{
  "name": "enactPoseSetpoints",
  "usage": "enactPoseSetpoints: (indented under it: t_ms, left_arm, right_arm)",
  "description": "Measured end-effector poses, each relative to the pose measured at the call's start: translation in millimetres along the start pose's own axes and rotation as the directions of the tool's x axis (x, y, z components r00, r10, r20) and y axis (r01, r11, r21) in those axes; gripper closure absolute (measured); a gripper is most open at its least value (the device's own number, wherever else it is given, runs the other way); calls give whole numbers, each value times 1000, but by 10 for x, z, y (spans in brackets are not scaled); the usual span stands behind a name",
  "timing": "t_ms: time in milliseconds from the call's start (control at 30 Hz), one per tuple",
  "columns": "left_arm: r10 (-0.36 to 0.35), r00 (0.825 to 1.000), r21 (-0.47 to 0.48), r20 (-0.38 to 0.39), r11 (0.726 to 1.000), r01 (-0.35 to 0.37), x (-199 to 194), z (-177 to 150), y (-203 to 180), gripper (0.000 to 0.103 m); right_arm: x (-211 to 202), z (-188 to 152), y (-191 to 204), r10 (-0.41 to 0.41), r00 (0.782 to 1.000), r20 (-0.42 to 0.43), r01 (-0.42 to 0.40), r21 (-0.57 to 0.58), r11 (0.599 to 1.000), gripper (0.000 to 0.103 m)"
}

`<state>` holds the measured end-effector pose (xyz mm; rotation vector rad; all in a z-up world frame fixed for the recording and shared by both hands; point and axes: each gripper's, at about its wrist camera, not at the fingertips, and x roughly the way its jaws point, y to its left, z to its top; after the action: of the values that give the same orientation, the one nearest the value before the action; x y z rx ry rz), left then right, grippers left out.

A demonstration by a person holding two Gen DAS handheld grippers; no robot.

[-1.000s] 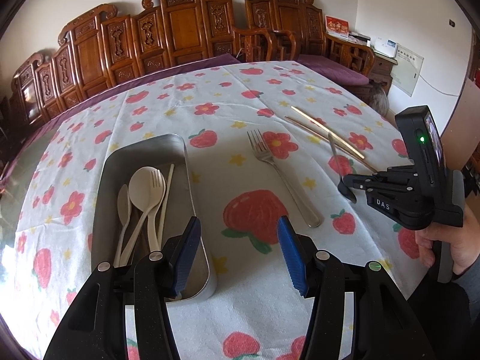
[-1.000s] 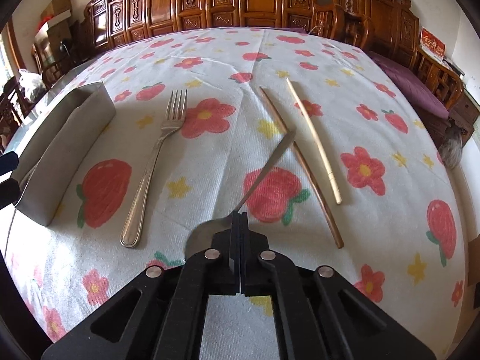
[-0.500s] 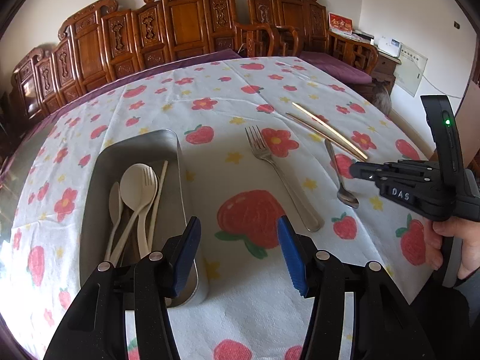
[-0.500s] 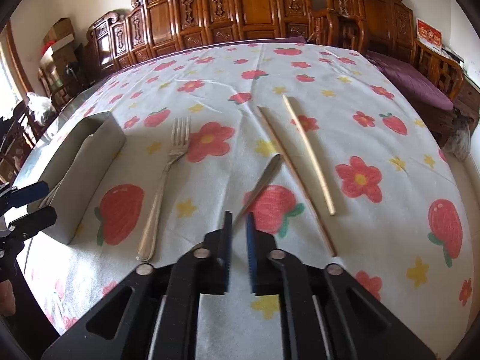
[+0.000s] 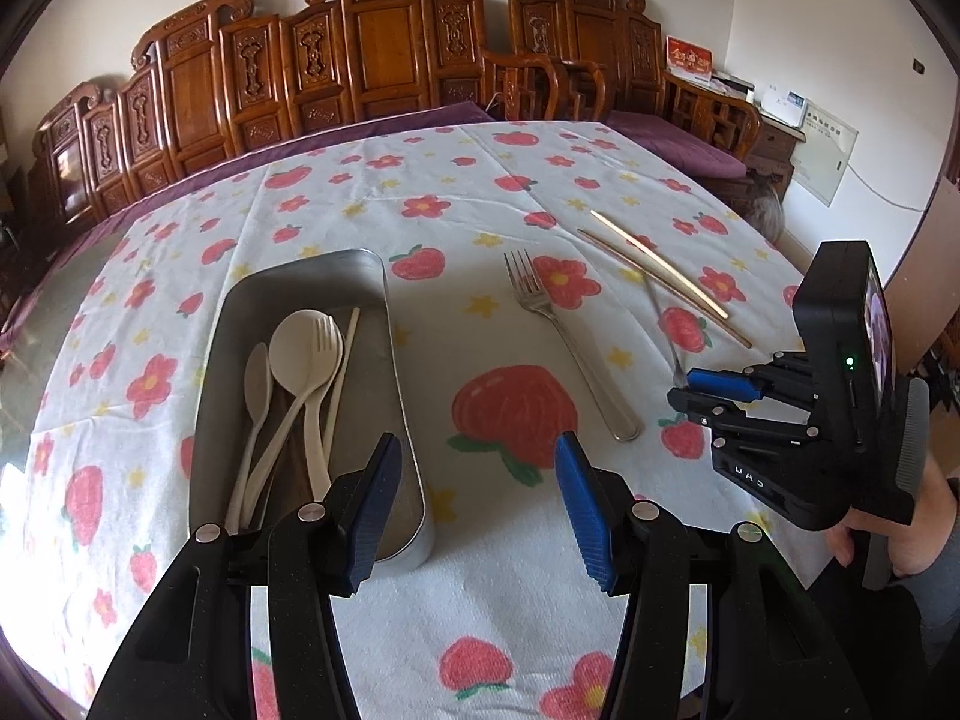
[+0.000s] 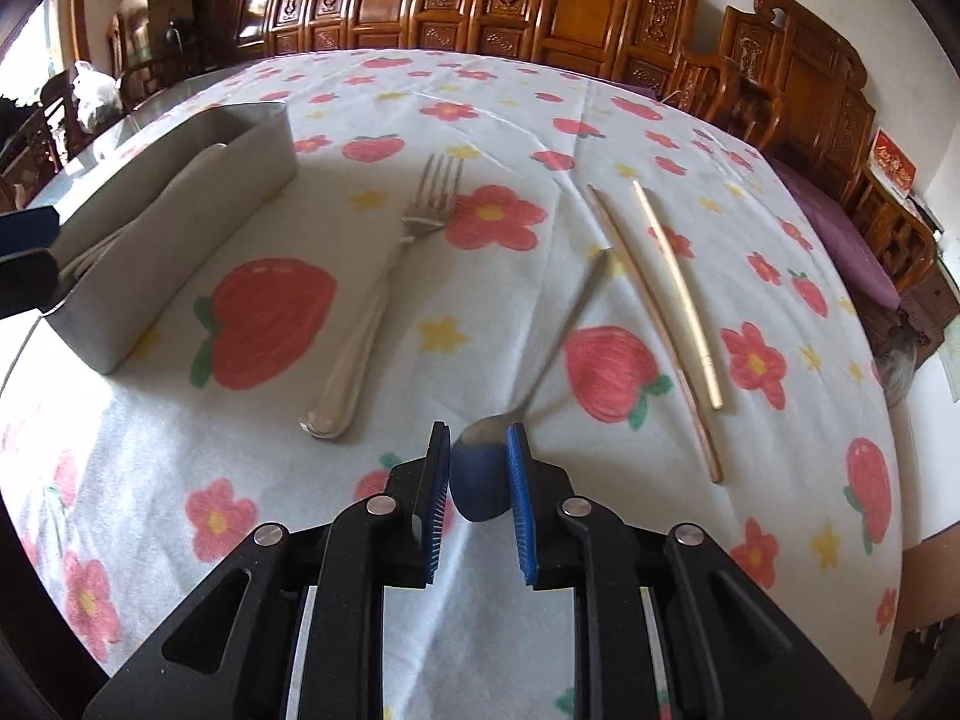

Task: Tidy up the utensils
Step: 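Grasp the steel fork with the left gripper while the right gripper holds the steel spoon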

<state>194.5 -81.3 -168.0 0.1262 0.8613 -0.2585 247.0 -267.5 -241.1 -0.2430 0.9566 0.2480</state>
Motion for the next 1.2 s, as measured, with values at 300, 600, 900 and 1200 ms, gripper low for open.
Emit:
enactPoseSetpoints:
  t_ms: [300,600,900,1200]
  left_arm:
    - [-4,1000,47,14,999,4,-22,122,-191,52]
    - [-28,998,36,-50,999,30,452,301,-311,52]
    - [-13,995,38,-94,999,17,959,543,-385,52]
    - [-15,991,39,-133,999,21,1328,687,-504,59]
  right_arm:
    - [-87,-60,-420,24,999,39,-29,117,993,100]
    - [-251,60,-597,103,982,158,-130,174,976,100]
    - [-282,156,-733,113,973,200,-156,214,964,100]
    - [-269,199,-776,119,970,214,-169,230,958,100]
